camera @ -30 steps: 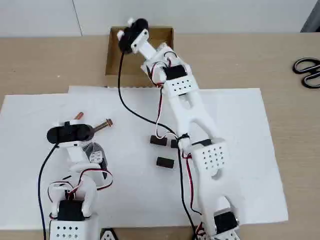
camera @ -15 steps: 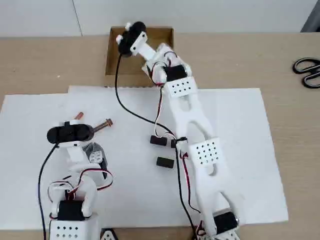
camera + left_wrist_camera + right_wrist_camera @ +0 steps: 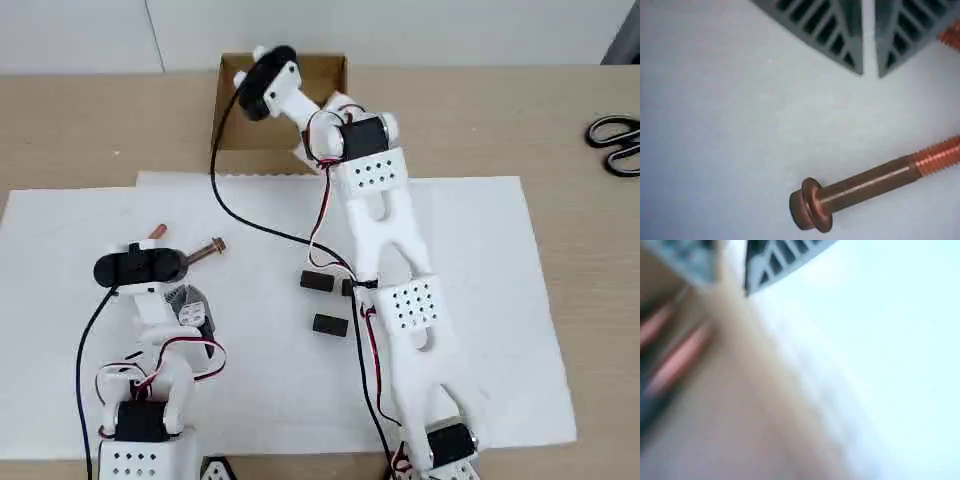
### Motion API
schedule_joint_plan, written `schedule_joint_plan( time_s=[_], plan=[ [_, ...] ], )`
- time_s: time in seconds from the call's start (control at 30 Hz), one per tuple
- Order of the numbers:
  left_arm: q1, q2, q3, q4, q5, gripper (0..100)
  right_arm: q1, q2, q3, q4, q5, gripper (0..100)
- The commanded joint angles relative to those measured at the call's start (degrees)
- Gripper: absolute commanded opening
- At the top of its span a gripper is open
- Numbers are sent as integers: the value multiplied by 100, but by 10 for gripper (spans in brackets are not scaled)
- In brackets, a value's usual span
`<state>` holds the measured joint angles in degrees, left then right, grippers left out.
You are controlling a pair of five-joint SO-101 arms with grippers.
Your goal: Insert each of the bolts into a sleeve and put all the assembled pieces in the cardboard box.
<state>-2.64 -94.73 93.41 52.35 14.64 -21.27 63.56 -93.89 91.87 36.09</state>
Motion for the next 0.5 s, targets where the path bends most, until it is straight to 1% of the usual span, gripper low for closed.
schedule_joint_plan(
  time_s=[0.0,0.23,0.33,0.47],
  plan=[
    [-18,-62,-31,-132,-26,6,31,-919,-185,418,-185,3],
    [-26,-62,-31,-132,-26,6,48,-1411,-141,497,-1116,3],
    [-26,-62,-31,-123,-26,6,40,-1640,9,541,-1143,3],
    [-26,-62,-31,-123,-26,6,57,-2264,941,558,-1143,3]
  ],
)
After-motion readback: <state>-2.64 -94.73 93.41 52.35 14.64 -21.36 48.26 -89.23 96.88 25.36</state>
